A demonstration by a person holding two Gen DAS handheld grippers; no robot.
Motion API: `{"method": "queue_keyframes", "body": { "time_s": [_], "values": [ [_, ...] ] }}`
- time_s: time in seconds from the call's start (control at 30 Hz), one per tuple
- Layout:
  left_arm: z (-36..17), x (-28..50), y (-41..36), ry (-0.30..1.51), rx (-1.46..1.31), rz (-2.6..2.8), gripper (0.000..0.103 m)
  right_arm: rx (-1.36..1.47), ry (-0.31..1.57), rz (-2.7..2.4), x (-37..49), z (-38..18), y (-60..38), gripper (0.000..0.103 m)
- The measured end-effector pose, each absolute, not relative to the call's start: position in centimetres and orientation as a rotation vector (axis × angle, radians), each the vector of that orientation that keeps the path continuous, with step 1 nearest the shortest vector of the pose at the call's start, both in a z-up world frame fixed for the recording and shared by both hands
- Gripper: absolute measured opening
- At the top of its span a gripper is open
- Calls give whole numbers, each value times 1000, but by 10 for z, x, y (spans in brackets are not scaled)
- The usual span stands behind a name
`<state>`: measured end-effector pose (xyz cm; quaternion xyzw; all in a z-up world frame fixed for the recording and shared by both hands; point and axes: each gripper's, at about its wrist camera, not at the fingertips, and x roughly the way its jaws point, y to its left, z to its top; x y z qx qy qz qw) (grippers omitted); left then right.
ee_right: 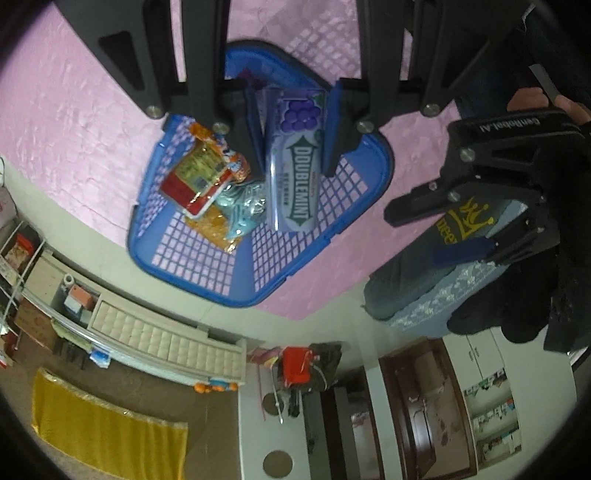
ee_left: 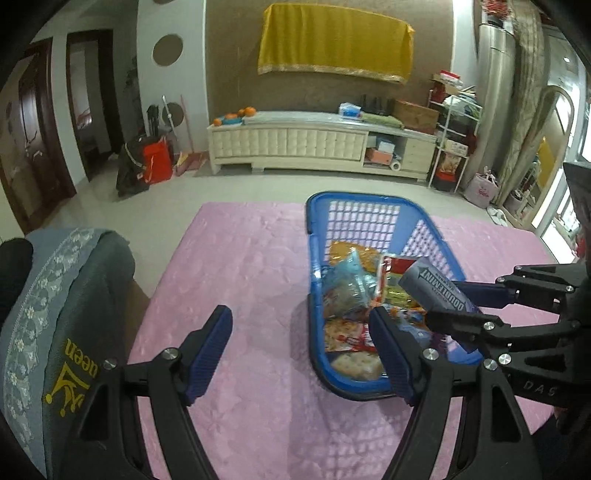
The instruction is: Organize snacks
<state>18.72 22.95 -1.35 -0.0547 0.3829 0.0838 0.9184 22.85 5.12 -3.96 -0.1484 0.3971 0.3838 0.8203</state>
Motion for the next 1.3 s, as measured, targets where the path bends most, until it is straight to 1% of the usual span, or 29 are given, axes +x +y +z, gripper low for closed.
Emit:
{"method": "queue_keyframes", "body": {
  "time_s": [0.23, 0.47, 0.5, 0.57, 0.6, 0.63, 0.7, 0.77, 0.83, 0.87, 0.93, 1.03, 1.13, 1.2, 1.23, 1.27, 1.3],
  "values": [
    [-34, 190, 245, 821, -174, 178, 74, -391, 921, 835, 244, -64, 75, 35],
    [-35, 184, 240, 809, -164, 146, 74, -407, 968, 828, 253, -82, 84, 35],
    [-34, 183, 239, 806, -159, 142, 74, -405, 969, 831, 254, -82, 85, 37],
    [-34, 180, 233, 801, -137, 135, 74, -381, 977, 833, 256, -81, 83, 53],
    [-33, 179, 229, 798, -128, 137, 74, -354, 977, 836, 257, -80, 80, 66],
    [-33, 177, 225, 794, -121, 138, 74, -333, 970, 837, 256, -78, 76, 71],
    [-31, 173, 221, 783, -112, 137, 74, -306, 946, 817, 254, -72, 66, 72],
    [-28, 164, 212, 752, -105, 138, 82, -289, 916, 787, 248, -67, 53, 72],
    [-23, 151, 202, 711, -120, 130, 82, -246, 876, 761, 237, -58, 33, 73],
    [-22, 147, 199, 700, -129, 125, 82, -218, 855, 745, 229, -53, 22, 75],
    [-19, 134, 188, 673, -151, 117, 83, -170, 803, 713, 207, -44, -9, 82],
    [-15, 115, 172, 643, -183, 103, 84, -137, 774, 656, 182, -38, -41, 83],
    [-9, 96, 154, 599, -210, 71, 89, -92, 794, 602, 167, -33, -67, 83],
    [-6, 86, 143, 585, -215, 54, 89, -59, 779, 572, 158, -27, -83, 83],
    [-4, 82, 136, 580, -204, 45, 91, -52, 769, 560, 154, -23, -88, 84],
    [-2, 78, 129, 575, -184, 43, 98, -49, 758, 548, 148, -19, -94, 84],
    [2, 75, 125, 567, -164, 44, 100, -49, 744, 531, 140, -14, -102, 85]
  ]
}}
